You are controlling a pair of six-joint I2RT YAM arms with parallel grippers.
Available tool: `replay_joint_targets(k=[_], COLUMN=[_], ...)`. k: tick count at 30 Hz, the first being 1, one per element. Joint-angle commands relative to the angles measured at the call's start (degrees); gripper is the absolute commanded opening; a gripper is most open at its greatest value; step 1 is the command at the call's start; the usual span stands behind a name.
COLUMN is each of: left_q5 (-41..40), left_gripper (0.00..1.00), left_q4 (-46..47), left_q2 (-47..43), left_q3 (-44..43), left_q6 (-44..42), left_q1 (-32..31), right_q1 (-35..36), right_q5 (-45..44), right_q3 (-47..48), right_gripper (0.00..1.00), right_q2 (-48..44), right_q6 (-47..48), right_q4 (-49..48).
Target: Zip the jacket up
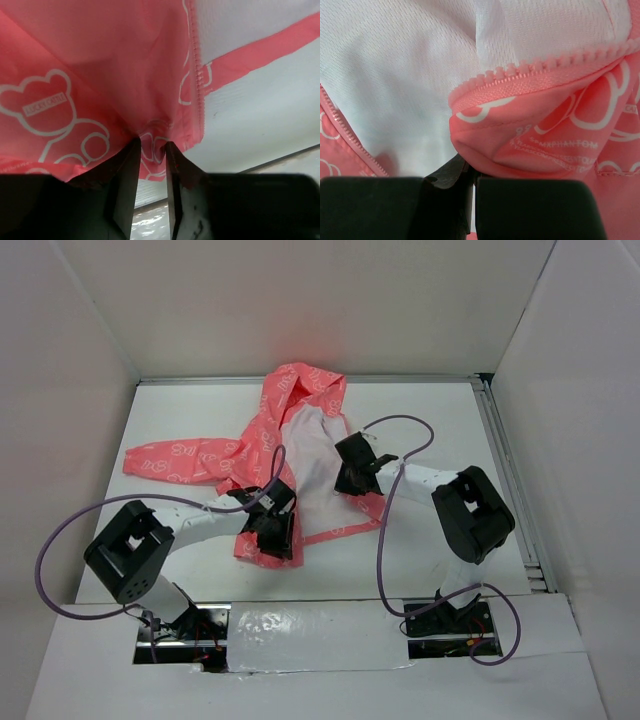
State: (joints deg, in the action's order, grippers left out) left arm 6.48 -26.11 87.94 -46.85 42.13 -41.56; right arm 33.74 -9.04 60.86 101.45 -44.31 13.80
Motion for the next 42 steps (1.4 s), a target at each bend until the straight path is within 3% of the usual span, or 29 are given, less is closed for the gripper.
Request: replay_joint_targets(k=[1,3,4,11,16,22,27,30,31,33,34,42], left_q5=[1.4,1.3,0.7,-6.0,-15.7,-16.4,-17.0,-15.1,-14.7,-14.4,-14.5,-16.8], left_gripper=[0.44,0.56,0.68,0.72,0.72,0.57,0.55,0.36,0.21,0.1,0.0,0.0], left_q4=[-0.7,-1.3,-2.1,-9.5,-21.2,-21.5,-22.3,-17.9,-17.3,-16.6,-16.5,-13.6], left_q2=[0.6,1.4,1.6,4.6,13.3,22.0,28.1,29.4,29.2,27.6,26.7,9.2], left_q3=[-1.0,-1.4,-1.6,-5.4,-10.9,-12.9,-14.8,-13.3,-12.8,-11.7,-11.2,-5.5], left_q6=[2.4,3.0,3.6,11.6,27.5,31.8,33.5,31.1,30.8,30.6,30.8,27.2], left_q1=[-0.7,-0.9,-1.1,-5.6,-10.1,-12.8,-14.1,-14.0,-13.7,-13.5,-13.0,-11.7], right_q1=[-0.3,-0.3,-0.2,0.7,2.2,2.7,2.9,3.1,3.0,3.0,3.1,2.1], right_q5=[-1.2,-1.3,-1.5,-2.6,-5.4,-7.7,-9.9,-10.3,-10.2,-10.4,-10.6,-10.4], right_q3=[0.8,0.1,-0.4,-1.3,-2.4,-5.2,-6.7,-7.8,-7.9,-8.0,-8.0,-8.4], right_gripper=[0.0,0.0,0.0,0.0,0.0,0.0,0.0,0.0,0.0,0.0,0.0,0.0], right_q2=[-1.2,-1.5,-1.8,-2.2,-4.0,-7.3,-9.2,-9.9,-10.0,-9.8,-9.5,-9.6], right_q6=[-0.9,-1.1,-1.3,-2.2,-3.7,-5.5,-6.5,-6.9,-6.9,-7.1,-7.0,-6.8], right_q4=[0.0,-0.2,-0.4,-0.2,0.9,1.0,1.9,1.7,1.6,1.9,2.0,1.7])
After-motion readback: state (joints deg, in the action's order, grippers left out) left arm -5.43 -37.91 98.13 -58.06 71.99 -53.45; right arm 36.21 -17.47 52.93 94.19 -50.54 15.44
